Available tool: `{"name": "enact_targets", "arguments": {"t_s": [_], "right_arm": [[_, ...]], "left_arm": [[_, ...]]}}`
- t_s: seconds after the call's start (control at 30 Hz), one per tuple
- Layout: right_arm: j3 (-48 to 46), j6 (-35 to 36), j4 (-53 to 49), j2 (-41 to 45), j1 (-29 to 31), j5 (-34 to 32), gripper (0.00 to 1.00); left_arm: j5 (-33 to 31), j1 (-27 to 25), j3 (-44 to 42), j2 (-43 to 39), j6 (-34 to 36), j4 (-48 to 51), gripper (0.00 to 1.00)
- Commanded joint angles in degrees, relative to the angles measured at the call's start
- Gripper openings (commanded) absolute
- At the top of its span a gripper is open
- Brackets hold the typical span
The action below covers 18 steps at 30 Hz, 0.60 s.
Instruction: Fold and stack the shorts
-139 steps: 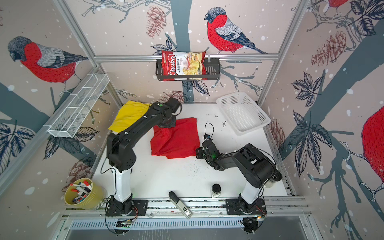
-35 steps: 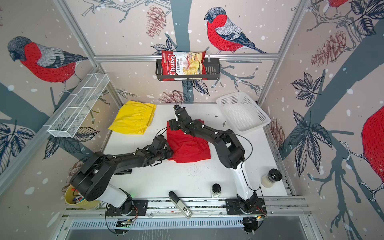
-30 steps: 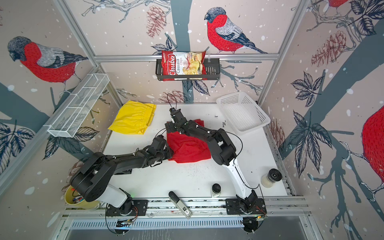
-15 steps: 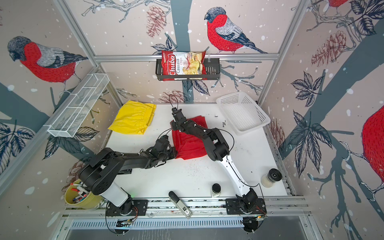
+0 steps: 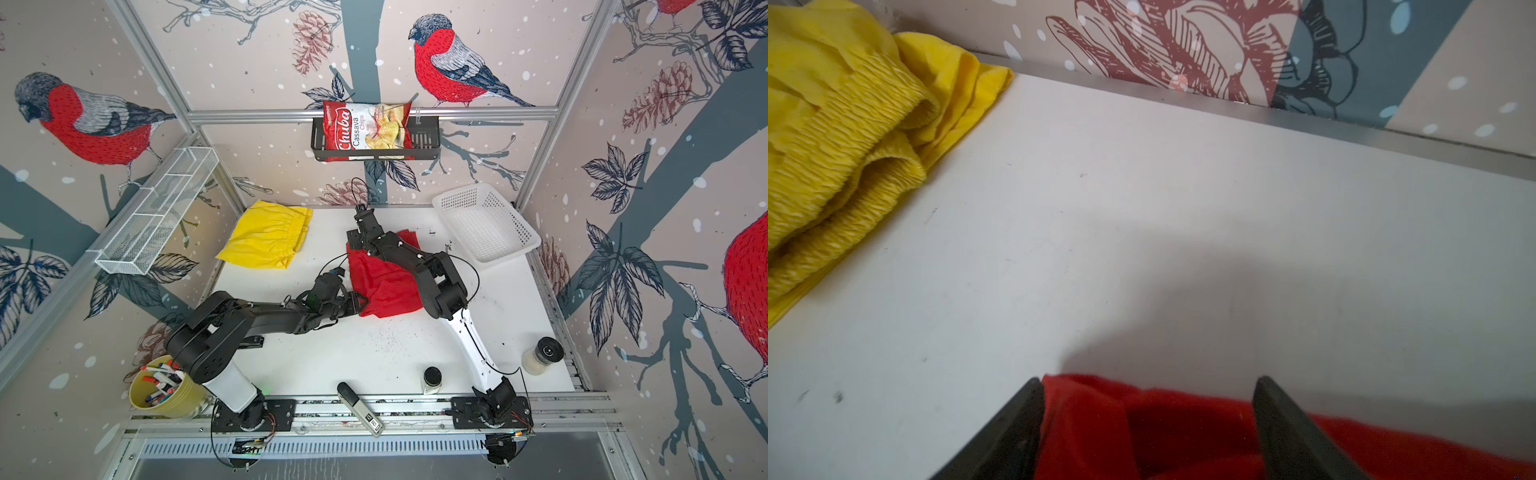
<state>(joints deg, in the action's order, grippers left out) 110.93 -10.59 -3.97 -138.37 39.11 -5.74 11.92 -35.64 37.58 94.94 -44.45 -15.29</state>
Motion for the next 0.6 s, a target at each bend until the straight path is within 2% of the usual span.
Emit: {"name": "enact_targets", "arguments": {"t_s": [0.0,0.17,0.3,0.57], "right_arm": [[-8.81,1.17,6.94,11.59,-0.08,-3.13,0.86],[-27.50,-0.87,13.01,28.96,-2.17,-6.53,0.93],[-40.68,-5.19,14.50,40.17,-5.31,-7.02,0.95],[-65.53,-12.07,18.38,59.33,-11.59,-3.59,0.97]], "left_arm": [[-4.77,1.01,1.78,-3.31,1.47,29.46,0.56],[-6.11,5.98,2.00,-12.23,0.35,32.51,0.66],[-4.47,8.24,2.14,-13.52,0.80,30.38,0.71],[7.99,8.31,1.26,-7.33,-0.97,11.17,0.76]]}}
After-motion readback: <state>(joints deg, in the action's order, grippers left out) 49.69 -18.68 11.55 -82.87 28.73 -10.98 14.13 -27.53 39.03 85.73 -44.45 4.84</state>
